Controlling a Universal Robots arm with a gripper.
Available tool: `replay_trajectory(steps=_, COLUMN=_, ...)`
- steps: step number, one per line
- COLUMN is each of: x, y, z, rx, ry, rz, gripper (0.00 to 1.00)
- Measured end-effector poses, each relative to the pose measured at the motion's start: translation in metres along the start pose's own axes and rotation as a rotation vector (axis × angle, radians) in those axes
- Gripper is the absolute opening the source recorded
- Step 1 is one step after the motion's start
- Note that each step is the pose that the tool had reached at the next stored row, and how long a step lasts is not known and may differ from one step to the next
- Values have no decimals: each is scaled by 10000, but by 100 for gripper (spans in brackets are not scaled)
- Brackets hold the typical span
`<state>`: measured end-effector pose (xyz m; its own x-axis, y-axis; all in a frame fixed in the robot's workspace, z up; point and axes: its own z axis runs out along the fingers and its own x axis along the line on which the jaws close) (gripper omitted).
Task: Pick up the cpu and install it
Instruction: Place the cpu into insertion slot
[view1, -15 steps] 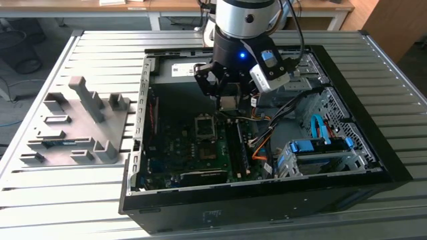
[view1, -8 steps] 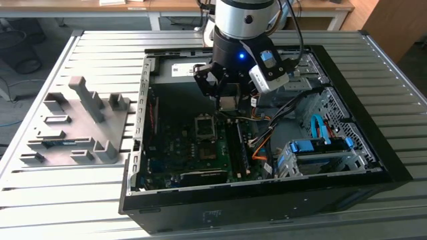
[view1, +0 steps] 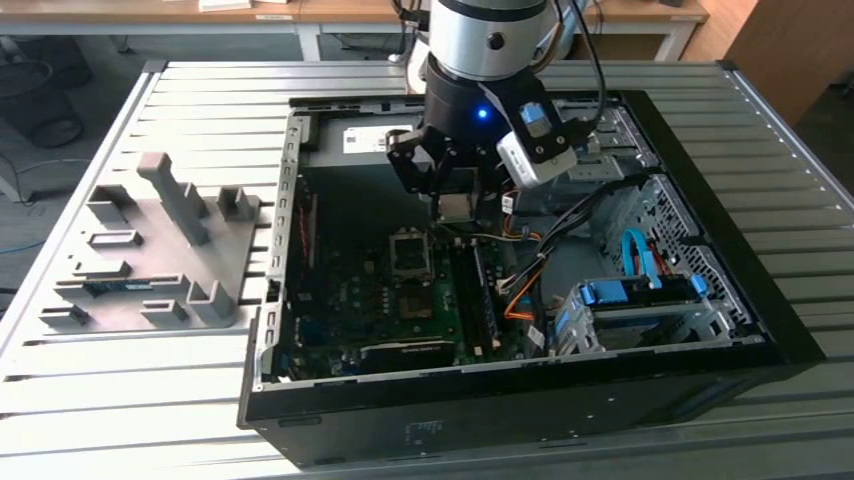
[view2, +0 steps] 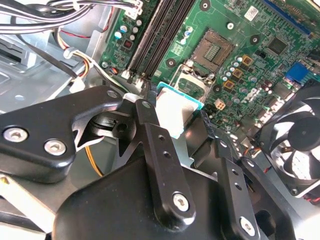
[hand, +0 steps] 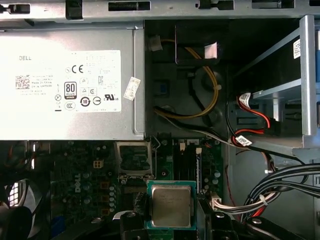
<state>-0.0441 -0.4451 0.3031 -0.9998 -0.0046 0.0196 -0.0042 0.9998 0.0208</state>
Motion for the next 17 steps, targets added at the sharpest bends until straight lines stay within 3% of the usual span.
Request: replay_trajectory(steps=17, x=27, y=-22, z=77, rx=2, ry=1, rz=0, gripper=47)
